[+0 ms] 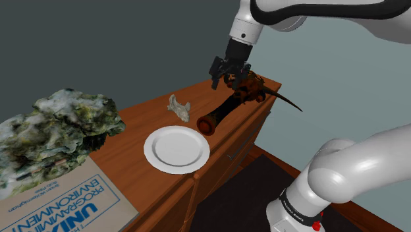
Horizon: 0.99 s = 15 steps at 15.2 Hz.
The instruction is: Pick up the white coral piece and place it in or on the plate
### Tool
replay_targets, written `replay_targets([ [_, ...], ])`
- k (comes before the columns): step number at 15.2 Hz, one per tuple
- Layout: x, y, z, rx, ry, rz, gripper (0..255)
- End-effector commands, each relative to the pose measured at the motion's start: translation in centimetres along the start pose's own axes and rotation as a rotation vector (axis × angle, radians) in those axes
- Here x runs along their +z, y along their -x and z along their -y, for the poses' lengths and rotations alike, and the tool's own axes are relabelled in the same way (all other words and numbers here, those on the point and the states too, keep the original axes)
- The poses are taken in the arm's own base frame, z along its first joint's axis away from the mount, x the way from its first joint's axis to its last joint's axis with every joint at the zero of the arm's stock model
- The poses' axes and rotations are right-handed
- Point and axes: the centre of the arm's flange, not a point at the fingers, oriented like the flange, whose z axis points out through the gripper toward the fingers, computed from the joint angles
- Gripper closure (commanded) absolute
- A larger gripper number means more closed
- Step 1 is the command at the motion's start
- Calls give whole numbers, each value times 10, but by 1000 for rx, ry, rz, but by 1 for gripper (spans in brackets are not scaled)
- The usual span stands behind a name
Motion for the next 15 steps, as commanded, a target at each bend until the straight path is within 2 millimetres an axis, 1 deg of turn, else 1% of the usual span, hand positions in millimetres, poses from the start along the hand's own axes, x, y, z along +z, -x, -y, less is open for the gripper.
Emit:
replay_targets([
  [1, 10, -15, 18, 16, -8, -8, 0],
  [10, 48, -84, 98, 81, -38, -39, 0],
  [11, 50, -88, 102, 85, -39, -40, 0],
  [15, 71, -89, 103, 85, -39, -40, 0],
])
